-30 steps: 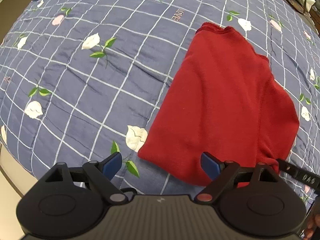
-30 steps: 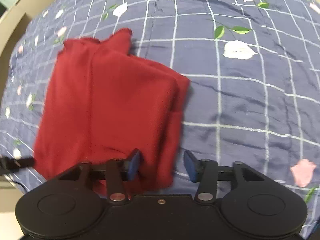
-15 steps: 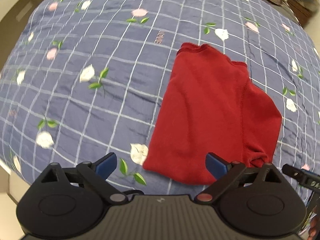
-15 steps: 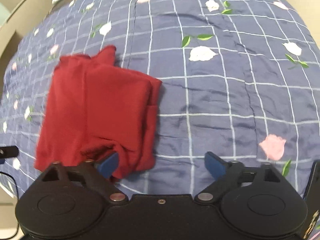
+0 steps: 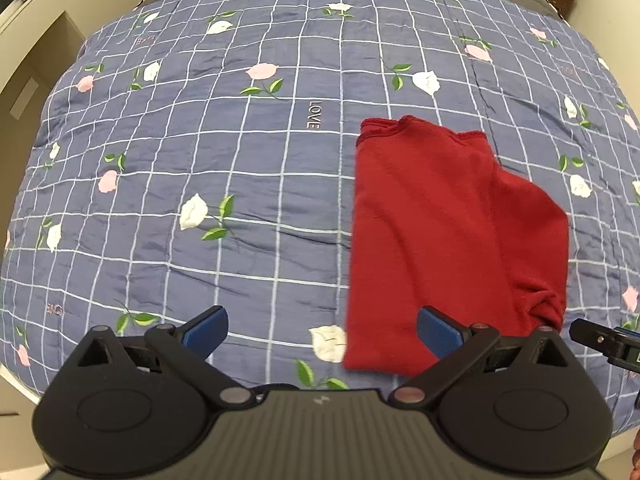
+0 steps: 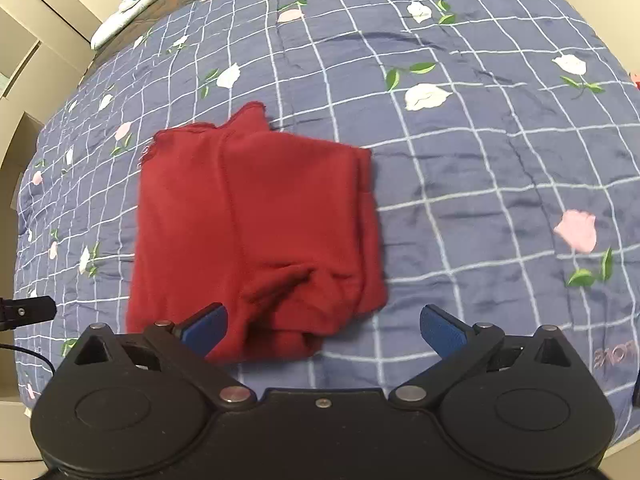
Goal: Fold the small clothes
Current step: 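Open the right gripper and lift it off the folded bundle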
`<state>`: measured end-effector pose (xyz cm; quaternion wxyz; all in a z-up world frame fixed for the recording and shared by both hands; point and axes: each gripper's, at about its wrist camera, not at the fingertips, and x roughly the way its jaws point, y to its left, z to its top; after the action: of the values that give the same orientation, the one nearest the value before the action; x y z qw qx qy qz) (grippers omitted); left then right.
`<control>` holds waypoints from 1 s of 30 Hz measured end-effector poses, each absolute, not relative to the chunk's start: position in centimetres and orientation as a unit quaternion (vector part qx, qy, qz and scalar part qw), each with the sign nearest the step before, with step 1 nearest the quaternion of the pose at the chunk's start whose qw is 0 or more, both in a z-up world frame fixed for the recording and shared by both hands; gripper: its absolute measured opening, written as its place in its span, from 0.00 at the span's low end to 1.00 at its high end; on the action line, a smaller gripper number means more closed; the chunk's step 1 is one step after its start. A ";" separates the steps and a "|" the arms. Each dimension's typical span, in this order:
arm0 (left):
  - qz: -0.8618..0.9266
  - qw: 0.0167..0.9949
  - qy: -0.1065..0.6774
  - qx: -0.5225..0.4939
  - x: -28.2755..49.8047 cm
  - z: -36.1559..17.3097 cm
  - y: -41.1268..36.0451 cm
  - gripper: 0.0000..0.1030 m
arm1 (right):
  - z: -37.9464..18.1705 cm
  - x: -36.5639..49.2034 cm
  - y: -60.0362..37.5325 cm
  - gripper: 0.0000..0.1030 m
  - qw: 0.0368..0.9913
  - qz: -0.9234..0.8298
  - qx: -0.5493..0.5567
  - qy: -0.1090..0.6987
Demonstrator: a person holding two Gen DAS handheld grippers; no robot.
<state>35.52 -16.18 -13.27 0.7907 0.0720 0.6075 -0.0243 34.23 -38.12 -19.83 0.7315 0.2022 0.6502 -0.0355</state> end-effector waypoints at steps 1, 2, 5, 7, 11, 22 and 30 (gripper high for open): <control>-0.025 0.789 0.609 0.076 35.5 -13.4 -15.9 0.99 | -19.8 34.1 -37.7 0.99 0.730 -0.037 0.203 0.651; -0.026 0.788 0.610 0.078 35.5 -13.6 -15.7 0.99 | -19.8 33.9 -37.4 0.99 0.729 -0.038 0.204 0.652; -0.027 0.782 0.617 0.088 35.3 -14.1 -14.9 0.99 | -20.2 33.2 -36.5 0.99 0.720 -0.043 0.209 0.660; -0.028 0.778 0.621 0.093 35.1 -14.4 -14.5 0.99 | -20.6 32.8 -36.0 0.99 0.713 -0.048 0.212 0.667; -0.031 0.768 0.631 0.107 35.1 -15.3 -14.0 0.99 | -21.4 32.0 -35.0 0.99 0.700 -0.055 0.214 0.679; -0.035 0.744 0.659 0.106 37.5 -19.7 -14.5 0.99 | -23.4 34.5 -35.7 0.99 0.706 -0.061 0.212 0.673; -0.021 0.738 0.668 0.092 40.9 -23.5 -15.6 0.99 | -26.9 39.5 -37.6 0.99 0.709 -0.081 0.216 0.666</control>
<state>40.88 -15.59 -23.47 0.7379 0.0924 0.6682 -0.0213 39.48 -37.56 -26.88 0.7091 0.2162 0.6663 -0.0808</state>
